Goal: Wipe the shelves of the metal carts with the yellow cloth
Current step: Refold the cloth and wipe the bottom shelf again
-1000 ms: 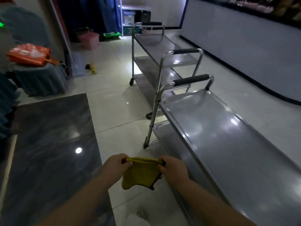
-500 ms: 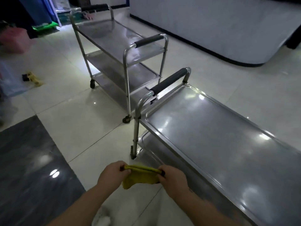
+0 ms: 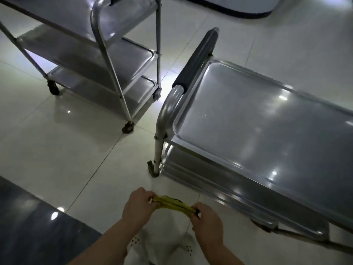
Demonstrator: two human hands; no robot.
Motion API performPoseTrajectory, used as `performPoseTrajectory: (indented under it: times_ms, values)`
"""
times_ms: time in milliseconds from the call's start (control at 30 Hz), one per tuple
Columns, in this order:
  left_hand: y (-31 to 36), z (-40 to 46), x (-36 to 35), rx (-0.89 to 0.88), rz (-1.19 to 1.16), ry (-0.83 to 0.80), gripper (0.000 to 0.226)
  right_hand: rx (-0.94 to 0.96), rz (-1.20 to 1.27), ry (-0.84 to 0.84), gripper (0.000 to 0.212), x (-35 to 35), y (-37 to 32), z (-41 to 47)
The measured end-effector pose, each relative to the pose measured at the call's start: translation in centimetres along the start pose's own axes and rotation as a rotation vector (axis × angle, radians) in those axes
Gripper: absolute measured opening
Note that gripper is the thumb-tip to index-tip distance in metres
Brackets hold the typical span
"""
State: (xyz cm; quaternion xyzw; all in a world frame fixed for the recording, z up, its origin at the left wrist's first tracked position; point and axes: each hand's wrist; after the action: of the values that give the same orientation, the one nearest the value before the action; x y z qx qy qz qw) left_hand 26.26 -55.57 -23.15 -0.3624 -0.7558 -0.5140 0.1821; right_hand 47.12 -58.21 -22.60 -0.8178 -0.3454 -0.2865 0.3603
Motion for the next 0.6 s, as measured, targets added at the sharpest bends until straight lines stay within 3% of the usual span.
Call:
performPoseTrajectory:
  times_ms: [200,333,600]
  values:
    - [-6.1,4.7,-5.4,0.033,0.017,-0.032,0.018,-0.11,0.117,0.075,0.013,-7.4,2.5,5.3]
    - [-9.7,7.6,-10.6,0.106,-0.117,-0.022,0.014,-0.184,0.178,0.116,0.026,-12.6,5.7,9.9]
    - [-16.3,16.0,-19.9,0.173,-0.4,0.08,0.009,-0.179,0.411,0.206,0.016,-21.1,10.1,20.7]
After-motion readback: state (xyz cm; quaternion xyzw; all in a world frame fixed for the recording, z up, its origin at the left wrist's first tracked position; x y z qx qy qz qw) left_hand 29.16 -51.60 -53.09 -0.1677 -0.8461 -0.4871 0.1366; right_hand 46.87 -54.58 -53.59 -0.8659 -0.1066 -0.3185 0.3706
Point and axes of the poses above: each hand's wrist, its own z-axis towards the middle knuckle, its own x-axis out of the back of the hand, y = z × x, and after that the axes turned 12 degrees about -x, right-handed
